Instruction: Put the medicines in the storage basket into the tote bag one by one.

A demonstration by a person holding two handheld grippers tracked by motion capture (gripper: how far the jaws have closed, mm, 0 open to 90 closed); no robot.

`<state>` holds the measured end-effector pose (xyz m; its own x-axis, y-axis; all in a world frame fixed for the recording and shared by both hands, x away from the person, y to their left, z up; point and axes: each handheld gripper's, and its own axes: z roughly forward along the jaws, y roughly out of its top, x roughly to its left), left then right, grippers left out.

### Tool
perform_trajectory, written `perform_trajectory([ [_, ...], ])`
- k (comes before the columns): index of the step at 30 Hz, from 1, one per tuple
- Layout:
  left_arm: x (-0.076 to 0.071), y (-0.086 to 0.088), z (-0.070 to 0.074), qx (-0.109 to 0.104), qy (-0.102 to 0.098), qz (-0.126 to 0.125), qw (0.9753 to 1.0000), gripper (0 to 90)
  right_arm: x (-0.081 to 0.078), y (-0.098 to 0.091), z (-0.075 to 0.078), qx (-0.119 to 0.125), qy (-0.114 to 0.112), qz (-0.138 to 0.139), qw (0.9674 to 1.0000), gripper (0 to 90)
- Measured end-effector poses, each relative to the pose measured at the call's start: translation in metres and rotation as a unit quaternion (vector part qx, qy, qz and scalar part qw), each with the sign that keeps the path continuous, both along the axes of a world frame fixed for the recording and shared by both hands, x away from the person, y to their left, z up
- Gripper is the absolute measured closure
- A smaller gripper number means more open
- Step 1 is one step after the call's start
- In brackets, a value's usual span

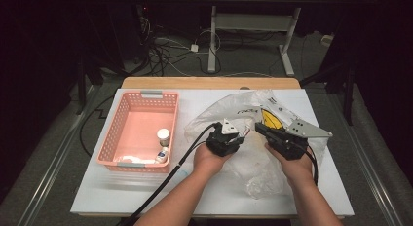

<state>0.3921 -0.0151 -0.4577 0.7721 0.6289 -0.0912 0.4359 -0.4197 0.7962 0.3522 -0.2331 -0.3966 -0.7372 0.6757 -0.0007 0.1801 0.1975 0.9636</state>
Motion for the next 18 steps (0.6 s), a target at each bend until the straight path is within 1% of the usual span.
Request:
perform_trajectory([
  [4, 0.007, -0.006, -0.004, -0.005, -0.003, 0.001, 1.0, 68.6, 0.001, -0.001, 0.0, 0.001, 0.001, -0.001, 1.0, 90.0],
  [6, 0.01, -0.01, -0.004, -0.004, -0.002, 0.0, 1.0, 68.5, 0.001, -0.001, 0.0, 0.001, 0.001, -0.001, 1.0, 90.0],
  [13, 0.016, -0.017, -0.011, -0.009, -0.005, 0.004, 0.9999, 68.5, 0.001, -0.002, 0.0, 0.003, 0.003, -0.003, 1.0, 90.0],
  [18, 0.021, -0.021, -0.018, -0.006, 0.005, 0.006, 1.0, 68.0, 0.002, -0.003, 0.0, 0.005, 0.001, -0.004, 1.0, 90.0],
])
